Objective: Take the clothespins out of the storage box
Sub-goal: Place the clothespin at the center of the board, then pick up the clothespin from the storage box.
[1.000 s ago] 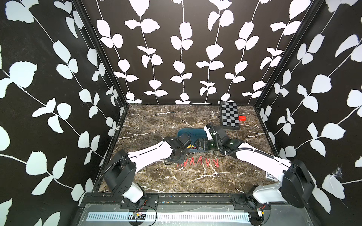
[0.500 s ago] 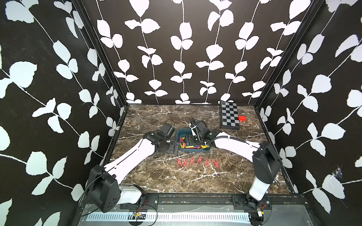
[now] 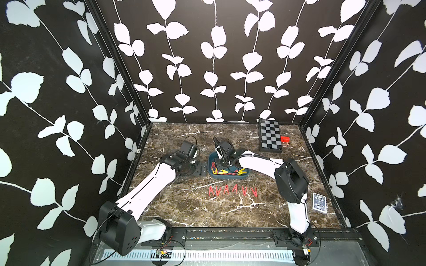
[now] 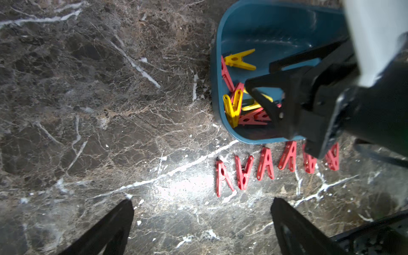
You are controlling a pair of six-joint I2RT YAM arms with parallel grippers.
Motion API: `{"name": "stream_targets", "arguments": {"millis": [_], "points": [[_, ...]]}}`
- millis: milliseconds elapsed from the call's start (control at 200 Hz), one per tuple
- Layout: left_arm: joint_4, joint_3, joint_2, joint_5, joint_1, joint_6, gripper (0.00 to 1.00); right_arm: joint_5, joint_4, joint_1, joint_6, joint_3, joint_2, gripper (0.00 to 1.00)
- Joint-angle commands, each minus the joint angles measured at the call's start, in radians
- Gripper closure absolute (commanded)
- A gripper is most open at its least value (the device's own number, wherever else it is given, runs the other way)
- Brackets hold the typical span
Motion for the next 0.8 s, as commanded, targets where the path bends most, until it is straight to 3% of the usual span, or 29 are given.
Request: {"name": "stream_targets", "arguments": {"millis": [0,415,795], "points": [[0.026,0.032,-0.018,0.016,0.012,-0.042,0.01,-0.001,-0.024,-0.013,-0.064,0.036,0.026,0.52],[0.044,0.078,0.054,0.023,0.017,-0.075,0.01,-0.017,-0.034,-0.047,-0.138,0.063,0.093,0.57],[0.083,0.058,0.026,0.049,0.017,-0.07,0.01,-0.051,-0.041,-0.053,-0.158,0.107,0.147,0.62]]}}
